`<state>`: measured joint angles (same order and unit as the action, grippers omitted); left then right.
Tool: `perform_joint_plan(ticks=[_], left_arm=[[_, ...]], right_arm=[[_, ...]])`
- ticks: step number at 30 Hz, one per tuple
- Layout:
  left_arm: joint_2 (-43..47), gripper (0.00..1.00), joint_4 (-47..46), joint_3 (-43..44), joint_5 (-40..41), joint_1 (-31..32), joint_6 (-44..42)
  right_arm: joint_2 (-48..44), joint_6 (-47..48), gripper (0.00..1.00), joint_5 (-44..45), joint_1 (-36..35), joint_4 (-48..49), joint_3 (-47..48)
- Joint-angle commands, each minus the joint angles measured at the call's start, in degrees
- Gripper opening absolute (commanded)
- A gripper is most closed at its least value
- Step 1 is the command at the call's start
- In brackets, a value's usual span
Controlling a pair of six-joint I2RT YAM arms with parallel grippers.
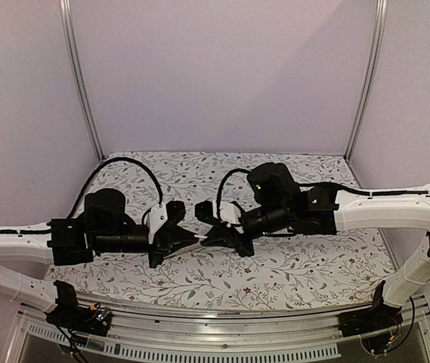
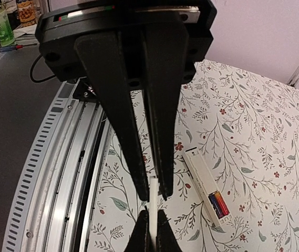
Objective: Load the batteries into the remote control
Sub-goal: Pass from the right arm to the left, then pass from the left arm to the right
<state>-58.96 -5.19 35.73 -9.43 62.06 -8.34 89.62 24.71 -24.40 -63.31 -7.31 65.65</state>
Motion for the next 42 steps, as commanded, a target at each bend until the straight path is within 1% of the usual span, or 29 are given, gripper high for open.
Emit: perform_joint_plan(ticks=[1, 3, 4, 7, 10, 12, 14, 15, 19, 22, 24, 26, 30, 34, 37, 39, 42], left_arm=[[-1.19, 0.00, 0.28, 1.82, -0.86, 0.35, 0.72], [-1.37, 0.00, 0.52, 2.25, -1.24, 0.39, 1.91], [-1.46, 0.00, 0.53, 2.43, -0.88, 0.36, 2.85], [-1.62, 0.00, 0.47, 2.62, 2.60, 0.39, 7.23], [-0.98, 0.00, 0.20, 2.66, 10.97, 0.17, 15.66], [-0.52, 0.00, 0.70, 3.04, 14.54, -0.53, 23.89], [0.09, 0.00, 1.88, 3.81, 15.10, -1.44, 30.80], [0.60, 0.00, 2.54, 4.00, 15.83, -1.83, 33.48], [4.70, 0.00, 3.72, 2.45, 18.65, -3.68, 42.90], [9.57, 0.00, 1.61, -0.89, 19.78, -4.58, 48.32], [12.40, 0.00, 0.84, -2.79, 20.81, -4.88, 51.22], [13.62, 0.00, 1.48, -3.33, 20.98, -5.06, 52.09], [12.50, 0.00, 6.09, -1.69, 21.20, -5.37, 52.74], [11.85, 0.00, 8.69, -0.37, 21.41, -5.74, 52.61], [12.06, 0.00, 9.06, -0.35, 21.88, -6.29, 53.64], [12.07, 0.00, 8.83, -0.34, 21.86, -6.57, 54.26], [11.58, 0.00, 8.62, -0.21, 21.42, -6.82, 54.06]], right_arm=[[-1.29, 0.17, 0.00, -0.57, -0.02, 0.63, -0.25], [-1.36, 0.04, 0.02, 0.27, 0.02, 0.86, -0.37], [-1.50, -0.13, 0.10, 1.15, 0.03, 1.19, -0.53], [-2.64, -0.62, 0.43, 6.09, 0.01, 3.30, -2.01], [-4.97, 0.73, 0.75, 14.85, 0.01, 7.63, -4.49], [-6.52, 3.16, 0.84, 20.34, 0.11, 11.00, -5.99], [-7.82, 6.91, 0.89, 23.77, 0.18, 13.30, -6.48], [-8.04, 8.96, 0.91, 24.06, 0.27, 13.82, -6.32], [-6.65, 15.41, 0.92, 21.31, 1.88, 13.65, -4.03], [-3.64, 17.27, 0.87, 16.96, 3.86, 11.50, -0.55], [-1.57, 19.69, 0.84, 14.68, 3.90, 10.10, 1.63], [0.60, 22.19, 0.83, 13.25, 3.81, 10.31, 3.55], [3.79, 25.20, 0.80, 13.65, 3.42, 10.55, 7.43], [6.21, 30.60, 0.69, 13.83, 2.63, 7.52, 10.47], [8.02, 32.67, 0.61, 14.70, 2.14, 3.45, 12.42], [9.18, 33.23, 0.60, 14.59, 2.01, 0.59, 13.88], [10.76, 33.64, 0.61, 15.66, 1.81, -1.78, 15.03]])
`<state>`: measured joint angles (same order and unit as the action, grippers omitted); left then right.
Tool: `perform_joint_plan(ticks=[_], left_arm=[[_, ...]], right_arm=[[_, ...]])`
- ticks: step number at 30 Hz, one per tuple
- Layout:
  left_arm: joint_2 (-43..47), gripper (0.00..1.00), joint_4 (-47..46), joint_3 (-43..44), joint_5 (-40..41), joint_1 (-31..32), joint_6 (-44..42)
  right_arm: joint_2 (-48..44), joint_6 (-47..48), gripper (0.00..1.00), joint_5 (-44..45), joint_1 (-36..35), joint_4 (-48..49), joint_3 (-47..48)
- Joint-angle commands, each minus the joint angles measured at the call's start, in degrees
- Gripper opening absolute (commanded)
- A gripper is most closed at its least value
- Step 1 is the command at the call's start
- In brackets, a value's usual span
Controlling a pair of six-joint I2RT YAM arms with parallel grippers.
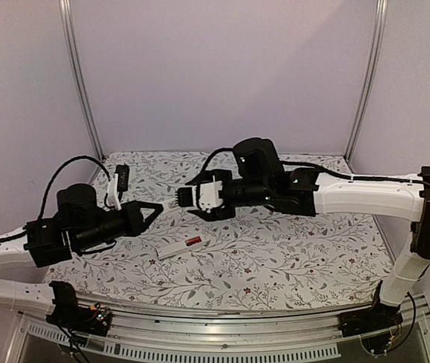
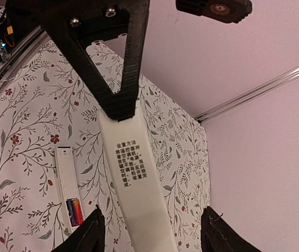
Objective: Load the batteries into the remote control
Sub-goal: Pass from the left arm to the right, then move the remote control without the battery cover to the center of the board.
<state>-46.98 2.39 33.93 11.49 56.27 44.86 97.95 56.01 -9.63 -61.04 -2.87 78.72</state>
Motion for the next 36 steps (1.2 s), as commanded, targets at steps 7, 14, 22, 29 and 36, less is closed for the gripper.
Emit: perform_joint_plan(ticks=[7, 14, 22, 29, 36], left_arm=[[-2.49, 0.00, 0.94, 2.55, -1.32, -1.73, 0.07], [-2.85, 0.00, 1.31, 3.07, -1.39, -2.52, -0.78], [-3.03, 0.00, 1.41, 2.90, -1.83, -2.90, -1.24], [-4.46, 0.53, 1.97, 3.95, -4.15, -2.96, -5.18], [-4.92, 0.83, 5.86, 6.72, -0.89, -2.93, -15.44]], right_arm=[[5.83, 1.39, 0.50, 5.29, -0.69, -6.70, 5.30], [5.52, 0.62, 0.40, 5.90, -0.93, -6.82, 5.57], [5.82, 0.21, 0.25, 6.85, -1.02, -6.88, 5.72], [6.02, -3.76, 0.20, 8.11, -0.48, -6.96, 5.56], [3.99, -12.25, 0.17, 8.60, 3.23, -7.09, 2.72]])
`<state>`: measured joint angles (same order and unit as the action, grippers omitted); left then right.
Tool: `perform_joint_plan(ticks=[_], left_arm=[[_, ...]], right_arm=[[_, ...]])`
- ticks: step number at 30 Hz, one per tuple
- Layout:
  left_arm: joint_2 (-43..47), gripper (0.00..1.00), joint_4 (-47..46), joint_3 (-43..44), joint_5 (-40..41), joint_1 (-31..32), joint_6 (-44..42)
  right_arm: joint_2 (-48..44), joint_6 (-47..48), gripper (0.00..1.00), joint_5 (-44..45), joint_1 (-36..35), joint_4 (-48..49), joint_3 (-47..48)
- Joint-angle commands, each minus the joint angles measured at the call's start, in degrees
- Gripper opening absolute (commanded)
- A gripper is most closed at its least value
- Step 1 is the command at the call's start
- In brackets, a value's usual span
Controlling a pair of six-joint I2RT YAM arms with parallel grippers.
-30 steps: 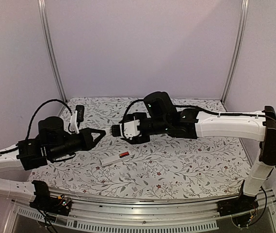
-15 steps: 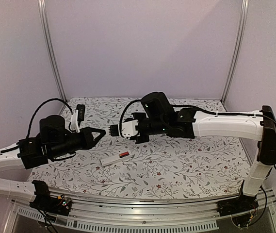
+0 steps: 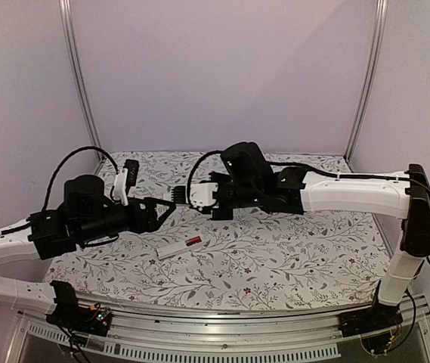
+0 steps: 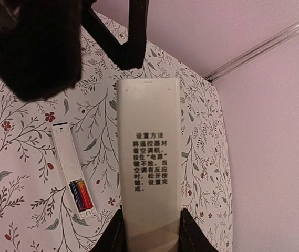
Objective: Load the batteries into the remote control
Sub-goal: Move the remote control without the battery cover to the center of the board.
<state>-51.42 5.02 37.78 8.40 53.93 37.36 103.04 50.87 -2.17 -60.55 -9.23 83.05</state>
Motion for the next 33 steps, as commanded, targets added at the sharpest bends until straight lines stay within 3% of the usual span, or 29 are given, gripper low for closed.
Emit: perform_joint_plan(ticks=[1, 6, 10, 15, 22, 24, 28, 33], left_arm=[[-1.01, 0.83, 4.13, 3.47, 2.72, -0.64, -10.41], [-11.86, 0.84, 11.46, 7.34, 8.35, -0.72, -19.60], [-23.66, 0.89, 14.65, 9.71, 1.04, -0.82, -26.68], [-32.96, 0.92, 17.45, 13.43, 0.54, -3.90, -32.62], [-39.43, 0.91, 14.72, 14.48, -0.76, -8.02, -39.40], [-40.53, 0.90, 14.88, 14.64, -4.47, -8.03, -39.61], [-39.24, 0.89, 13.40, 12.07, -12.14, -8.06, -40.20], [-38.77, 0.89, 11.18, 9.25, -11.64, -8.17, -42.40]], right_arm=[[-1.56, -8.62, 0.17, 1.09, 3.82, -0.89, -2.50], [-6.48, -21.03, 0.16, -1.65, 12.06, -1.82, -8.83], [-12.25, -27.00, 0.17, -2.11, 16.06, -1.63, -15.68], [-18.71, -27.58, 0.16, -2.19, 17.19, -0.26, -22.38], [-24.16, -27.91, 0.16, -3.02, 17.38, 2.33, -25.49], [-24.67, -27.70, 0.16, -2.51, 17.31, 2.46, -25.84], [-25.97, -27.75, 0.16, -3.19, 17.31, 2.75, -26.09], [-25.85, -27.43, 0.16, -4.07, 17.31, 3.32, -26.01]])
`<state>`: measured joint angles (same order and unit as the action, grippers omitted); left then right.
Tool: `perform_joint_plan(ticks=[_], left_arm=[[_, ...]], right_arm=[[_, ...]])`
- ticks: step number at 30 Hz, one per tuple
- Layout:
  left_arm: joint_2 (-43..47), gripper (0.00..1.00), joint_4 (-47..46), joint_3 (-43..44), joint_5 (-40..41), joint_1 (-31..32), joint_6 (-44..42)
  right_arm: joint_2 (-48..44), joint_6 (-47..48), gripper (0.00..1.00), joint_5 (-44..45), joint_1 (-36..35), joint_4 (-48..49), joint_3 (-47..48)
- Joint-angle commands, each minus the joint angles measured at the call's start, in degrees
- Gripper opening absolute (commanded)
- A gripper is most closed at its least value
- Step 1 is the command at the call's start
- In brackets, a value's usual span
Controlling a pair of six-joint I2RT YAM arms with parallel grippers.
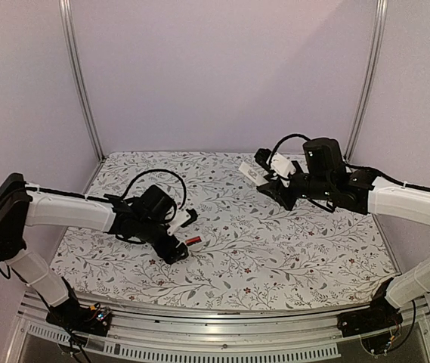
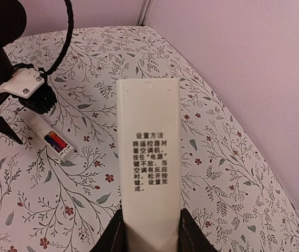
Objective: Load the batteries into the remote control
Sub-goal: Move the remote control without the battery cover to the center of the board.
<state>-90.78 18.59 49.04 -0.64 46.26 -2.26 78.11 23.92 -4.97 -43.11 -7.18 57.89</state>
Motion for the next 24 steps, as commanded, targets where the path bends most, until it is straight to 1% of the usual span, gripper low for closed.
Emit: perform_joint_plan(ticks=[1, 5, 8, 11, 13, 19, 24], left_arm=[[-0.04, 0.89, -2.62, -2.19, -2.23, -0.47, -3.31], [-3.20, 0.85, -3.23, -2.41, -0.85, -0.86, -4.78], [-4.41, 0.79, -4.36, -2.54, -0.40, -1.06, -6.25], [-5.01, 0.71, -5.80, -2.85, 0.17, -1.69, -7.14], [-5.45, 0.64, -6.80, -3.04, 0.09, -1.94, -7.55], [-6.13, 0.45, -8.03, -3.82, -3.71, -1.90, -9.02], [-5.85, 0.34, -7.97, -4.38, -7.00, -1.79, -10.39]], right_arm=[[-0.87, -0.46, 0.16, -1.41, -0.13, 1.29, -0.85], [-0.48, -0.46, 0.16, -1.83, -0.13, 1.20, -1.02], [-0.73, -0.46, 0.16, -2.28, -0.13, 1.19, -1.11], [-0.84, -0.46, 0.16, -2.67, -0.13, 1.13, -1.09], [-0.90, -0.46, 0.16, -2.71, -0.13, 1.12, -1.11], [-1.17, -0.46, 0.16, -3.16, -0.13, 0.98, -1.11], [-1.85, -0.46, 0.16, -3.20, -0.12, 0.96, -1.25]])
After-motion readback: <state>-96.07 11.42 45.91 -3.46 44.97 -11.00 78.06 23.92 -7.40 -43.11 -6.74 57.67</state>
